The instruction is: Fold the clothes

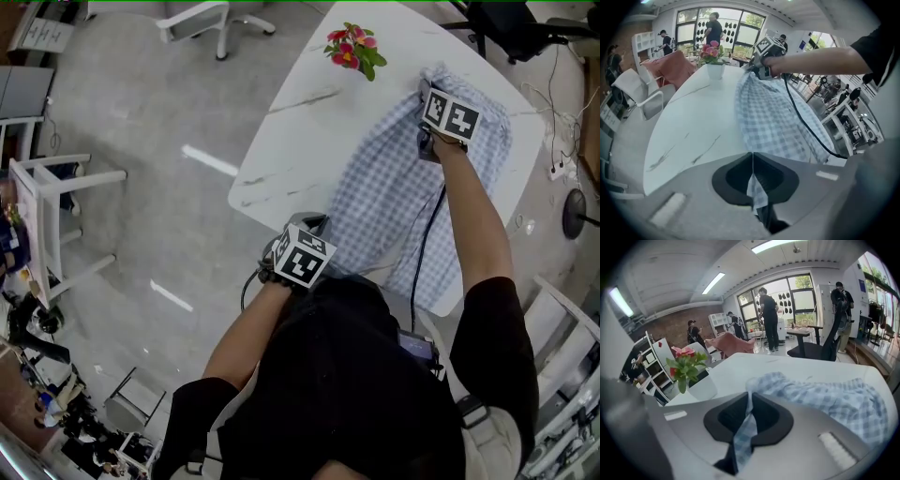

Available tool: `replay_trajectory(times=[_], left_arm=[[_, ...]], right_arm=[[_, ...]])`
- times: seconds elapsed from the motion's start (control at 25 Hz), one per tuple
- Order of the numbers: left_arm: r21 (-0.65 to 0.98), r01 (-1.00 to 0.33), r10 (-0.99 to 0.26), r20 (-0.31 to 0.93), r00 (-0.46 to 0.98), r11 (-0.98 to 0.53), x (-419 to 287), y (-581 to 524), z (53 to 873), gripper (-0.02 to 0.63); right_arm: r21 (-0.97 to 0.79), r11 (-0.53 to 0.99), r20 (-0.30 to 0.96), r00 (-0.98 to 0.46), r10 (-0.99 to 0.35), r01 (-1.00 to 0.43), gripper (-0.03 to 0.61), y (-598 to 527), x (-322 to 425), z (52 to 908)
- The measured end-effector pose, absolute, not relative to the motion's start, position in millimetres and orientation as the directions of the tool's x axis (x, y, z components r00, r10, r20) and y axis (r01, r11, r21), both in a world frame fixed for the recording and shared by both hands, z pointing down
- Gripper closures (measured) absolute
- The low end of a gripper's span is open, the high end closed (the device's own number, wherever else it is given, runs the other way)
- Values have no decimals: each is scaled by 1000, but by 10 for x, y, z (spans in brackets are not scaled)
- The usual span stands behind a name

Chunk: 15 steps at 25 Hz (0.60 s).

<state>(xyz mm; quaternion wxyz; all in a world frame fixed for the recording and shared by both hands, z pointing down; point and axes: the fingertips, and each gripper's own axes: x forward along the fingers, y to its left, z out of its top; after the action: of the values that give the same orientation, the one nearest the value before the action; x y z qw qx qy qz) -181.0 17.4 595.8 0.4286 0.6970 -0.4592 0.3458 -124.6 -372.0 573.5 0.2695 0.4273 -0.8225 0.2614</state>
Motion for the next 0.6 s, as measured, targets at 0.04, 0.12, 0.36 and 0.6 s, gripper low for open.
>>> replay_trajectory(times=[0.04, 0.12, 0.36, 0.6], left_arm=[[286, -928, -344, 869, 355, -237, -1749, 191, 5900, 598], [301, -911, -339, 857, 388, -280, -1605, 236, 5812, 598], [309, -863, -300, 846, 441, -399, -1135, 299, 5642, 598], [319, -815, -283, 824, 491, -484, -595, 154, 5299, 598]], right_arm=[[-192, 499, 663, -486, -569, -845, 552, -3689, -1175, 5672], [-181, 494, 658, -478, -582, -850, 552, -3625, -1009, 5573], [-254, 475, 605, -521, -602, -843, 551, -3678, -514, 5343], [-327, 433, 557, -541, -630, -840, 551, -3816, -10, 5226]])
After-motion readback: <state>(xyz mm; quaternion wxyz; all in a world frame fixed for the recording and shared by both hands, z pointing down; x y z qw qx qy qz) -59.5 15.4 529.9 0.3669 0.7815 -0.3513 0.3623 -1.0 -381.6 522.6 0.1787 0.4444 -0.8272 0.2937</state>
